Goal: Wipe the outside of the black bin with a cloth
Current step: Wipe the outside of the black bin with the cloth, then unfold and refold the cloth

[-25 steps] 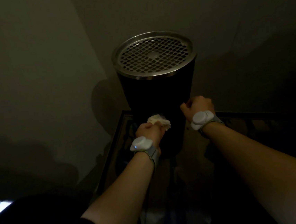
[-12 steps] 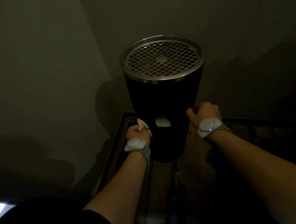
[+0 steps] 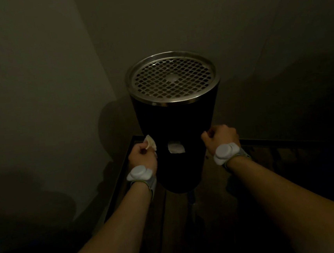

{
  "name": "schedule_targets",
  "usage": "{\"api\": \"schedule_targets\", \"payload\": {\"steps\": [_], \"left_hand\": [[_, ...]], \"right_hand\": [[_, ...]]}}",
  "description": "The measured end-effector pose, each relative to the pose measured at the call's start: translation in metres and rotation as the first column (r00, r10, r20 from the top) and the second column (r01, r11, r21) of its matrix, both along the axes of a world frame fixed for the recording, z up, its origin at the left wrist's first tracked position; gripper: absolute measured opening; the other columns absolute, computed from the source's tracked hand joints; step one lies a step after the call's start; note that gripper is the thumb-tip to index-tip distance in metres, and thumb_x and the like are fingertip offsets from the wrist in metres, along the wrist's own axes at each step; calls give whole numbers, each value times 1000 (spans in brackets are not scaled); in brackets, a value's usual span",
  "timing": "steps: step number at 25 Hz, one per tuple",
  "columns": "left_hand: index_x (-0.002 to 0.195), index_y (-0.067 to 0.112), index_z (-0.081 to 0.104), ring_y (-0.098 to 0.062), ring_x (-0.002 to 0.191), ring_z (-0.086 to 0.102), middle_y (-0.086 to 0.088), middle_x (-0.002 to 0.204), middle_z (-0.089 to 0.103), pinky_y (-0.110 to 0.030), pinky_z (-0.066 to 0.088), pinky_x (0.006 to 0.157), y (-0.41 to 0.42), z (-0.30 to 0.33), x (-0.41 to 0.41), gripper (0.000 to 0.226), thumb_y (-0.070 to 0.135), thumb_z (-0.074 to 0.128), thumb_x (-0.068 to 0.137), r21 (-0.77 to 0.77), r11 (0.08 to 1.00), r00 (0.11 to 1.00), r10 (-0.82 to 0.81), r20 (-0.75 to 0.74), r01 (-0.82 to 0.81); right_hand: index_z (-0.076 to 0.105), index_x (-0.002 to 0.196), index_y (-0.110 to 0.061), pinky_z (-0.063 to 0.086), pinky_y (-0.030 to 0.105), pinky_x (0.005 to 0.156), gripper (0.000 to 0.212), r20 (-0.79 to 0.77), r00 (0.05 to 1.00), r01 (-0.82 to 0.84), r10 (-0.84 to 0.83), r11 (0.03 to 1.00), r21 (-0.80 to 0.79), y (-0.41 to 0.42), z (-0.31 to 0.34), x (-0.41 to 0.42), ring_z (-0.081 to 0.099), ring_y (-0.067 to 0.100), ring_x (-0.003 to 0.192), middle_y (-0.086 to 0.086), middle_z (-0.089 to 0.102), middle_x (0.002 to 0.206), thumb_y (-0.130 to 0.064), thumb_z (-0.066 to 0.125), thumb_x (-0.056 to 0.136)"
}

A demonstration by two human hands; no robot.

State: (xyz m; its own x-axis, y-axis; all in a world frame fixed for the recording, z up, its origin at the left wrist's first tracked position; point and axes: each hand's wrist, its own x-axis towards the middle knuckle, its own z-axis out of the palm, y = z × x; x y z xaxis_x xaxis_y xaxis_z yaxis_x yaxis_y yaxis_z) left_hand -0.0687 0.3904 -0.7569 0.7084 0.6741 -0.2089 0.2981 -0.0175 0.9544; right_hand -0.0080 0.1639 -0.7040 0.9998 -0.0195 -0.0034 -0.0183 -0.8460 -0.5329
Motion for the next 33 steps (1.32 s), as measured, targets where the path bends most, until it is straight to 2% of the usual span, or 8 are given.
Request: {"api": "schedule_targets", "payload": {"steps": [5, 9, 13, 18, 22, 27, 31, 33], "left_hand": [[81, 22, 69, -32, 89, 66, -12, 98, 71, -43, 56, 81, -10, 2, -10, 10, 13, 66, 85, 161, 986, 999, -43, 16, 40], [79, 14, 69, -35, 85, 66, -18, 92, 69, -42, 56, 75, -21, 8, -20, 9, 10, 66, 86, 270, 960, 997, -79, 4, 75], [72, 20, 67, -32, 79, 66, -14, 88, 70, -37, 53, 68, -30, 17, -34, 18, 13, 65, 88, 238, 957, 985, -169, -19, 168], [93, 14, 70, -19, 80, 66, -5, 86, 70, -28, 50, 67, -43, 37, -64, 6, 15, 71, 87, 183, 955, 968, -247, 45, 235], [102, 14, 71, -16, 87, 66, -2, 93, 70, -32, 55, 76, -44, 80, -88, 16, 22, 72, 88, 183, 944, 950, -296, 100, 275], [94, 26, 74, -4, 79, 71, 8, 86, 76, -29, 60, 73, -38, 144, -104, 19, 43, 71, 86, 236, 915, 905, -374, 202, 326], [95, 32, 76, -11, 86, 74, 6, 90, 78, -36, 61, 79, -41, 191, -123, 12, 37, 67, 89, 238, 858, 802, -512, 307, 456], [88, 40, 74, -2, 80, 72, 15, 84, 77, -22, 59, 74, -39, 218, -132, 10, 38, 64, 89, 277, 868, 797, -491, 351, 413]], "right_hand": [[67, 65, -14, 30, 16, 43, 34, -24, 1000, -4, 4, 999, 35, -1, -2, 1, 45, 10, 46, 5, 60, 59, -41, 60, 83], [65, 59, -13, 35, 20, 47, 37, -15, 1000, 27, -27, 999, 34, 1, -2, 1, 47, 14, 46, 5, 60, 56, -42, 59, 81], [67, 62, -15, 37, 20, 47, 38, -32, 999, -3, 4, 1000, 13, 1, 0, -2, 48, 14, 47, 2, 58, 54, -45, 56, 82], [72, 73, -11, 28, 16, 40, 41, -116, 990, -89, 78, 991, -96, 10, 24, -20, 43, 10, 45, -2, 53, 52, -44, 52, 87], [73, 77, -16, 50, 26, 56, 39, -52, 960, -273, 276, 960, 67, 37, 59, -68, 61, 20, 64, 4, 71, 73, -47, 52, 88], [72, 85, -34, 54, 23, 65, 37, 88, 941, -331, 327, 834, 442, 39, 121, -118, 67, 4, 74, -12, 72, 77, -65, 51, 82], [70, 84, -42, 54, 24, 66, 23, 171, 923, -385, 345, 828, 407, 22, 171, -141, 67, 2, 75, -14, 72, 80, -59, 56, 79], [68, 82, -38, 53, 29, 67, 14, 223, 925, -370, 306, 857, 358, 11, 200, -149, 67, 10, 75, -11, 71, 80, -47, 57, 83]]}}
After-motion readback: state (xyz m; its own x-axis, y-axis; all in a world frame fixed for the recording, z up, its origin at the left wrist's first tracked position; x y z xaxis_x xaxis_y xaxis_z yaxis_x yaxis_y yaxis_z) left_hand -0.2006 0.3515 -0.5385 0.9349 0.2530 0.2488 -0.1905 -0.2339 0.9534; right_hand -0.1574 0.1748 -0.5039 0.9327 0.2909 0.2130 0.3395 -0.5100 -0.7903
